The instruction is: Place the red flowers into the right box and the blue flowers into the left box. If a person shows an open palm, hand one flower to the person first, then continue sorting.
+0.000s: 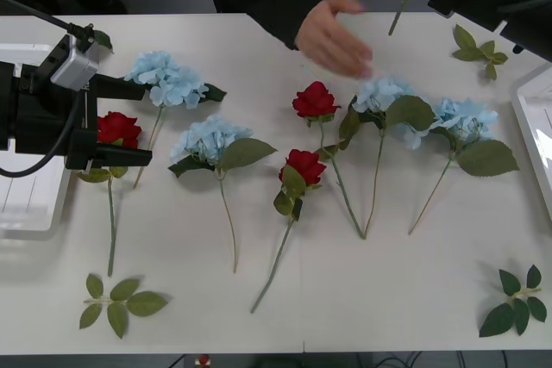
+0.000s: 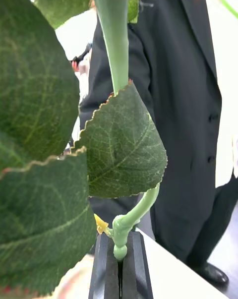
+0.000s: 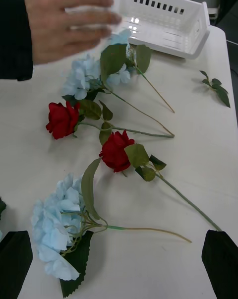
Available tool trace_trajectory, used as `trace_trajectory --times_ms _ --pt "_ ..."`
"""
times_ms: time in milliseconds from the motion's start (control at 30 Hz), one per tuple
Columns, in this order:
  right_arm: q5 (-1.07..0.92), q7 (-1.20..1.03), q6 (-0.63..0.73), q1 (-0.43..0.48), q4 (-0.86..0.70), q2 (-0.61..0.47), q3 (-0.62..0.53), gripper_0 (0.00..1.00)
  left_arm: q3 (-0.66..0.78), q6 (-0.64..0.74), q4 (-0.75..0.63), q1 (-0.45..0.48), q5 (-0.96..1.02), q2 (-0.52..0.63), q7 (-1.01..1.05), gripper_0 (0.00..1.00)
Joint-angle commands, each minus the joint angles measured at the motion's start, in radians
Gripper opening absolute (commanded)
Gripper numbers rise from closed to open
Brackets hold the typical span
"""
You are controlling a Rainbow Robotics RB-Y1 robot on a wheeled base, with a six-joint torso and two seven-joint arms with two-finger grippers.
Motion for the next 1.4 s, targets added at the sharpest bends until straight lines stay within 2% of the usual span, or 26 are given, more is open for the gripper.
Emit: trace_trajectory --times_ms 33,400,433,500,533,567,600,633,1067,1267,1400 --pt "-0.011 0.045 -0.013 -0.023 -0.046 -0.003 0.0 0.0 0.001 -0.007 -0.03 -0.002 0.004 0.009 0.028 1.0" --pt "-0.013 0.046 -0.032 -0.023 -0.061 0.001 0.02 0.0 0.001 -0.007 -0.028 -0.002 0.004 0.007 0.028 1.0" --pt "-0.013 0.046 -0.032 -0.023 -0.061 0.003 0.02 0.05 0.001 -0.007 -0.03 -0.002 0.004 0.007 0.028 1.0" --pt "-0.013 0.046 -0.032 -0.023 -0.061 0.005 0.021 0.21 0.001 -0.007 -0.03 -0.002 0.004 0.007 0.028 1.0" --pt "-0.013 0.049 -0.032 -0.023 -0.061 0.005 0.023 0.47 0.001 -0.007 -0.03 0.0 0.004 0.007 0.028 1.0" --pt "-0.013 0.051 -0.032 -0.023 -0.061 0.006 0.023 0.65 0.001 -0.007 -0.03 -0.002 0.004 0.007 0.028 1.0" --pt "-0.013 0.052 -0.03 -0.023 -0.061 0.006 0.023 0.77 0.001 -0.007 -0.03 -0.002 0.004 0.007 0.028 1.0" --pt "-0.017 0.055 -0.032 -0.023 -0.061 0.008 0.023 1.0 0.001 -0.007 -0.03 -0.002 0.004 0.007 0.028 1.0" --pt "-0.062 0.072 -0.027 -0.015 -0.061 0.008 0.023 1.0 0.001 -0.007 -0.03 0.0 0.004 0.009 0.028 1.0" --pt "-0.111 0.072 -0.024 0.019 -0.061 -0.025 0.007 1.0 0.001 -0.007 -0.03 -0.002 0.004 0.009 0.029 1.0" --pt "-0.121 0.066 0.071 0.047 -0.061 -0.043 -0.049 1.0 0.001 -0.001 -0.03 -0.002 0.004 0.009 0.04 1.0"
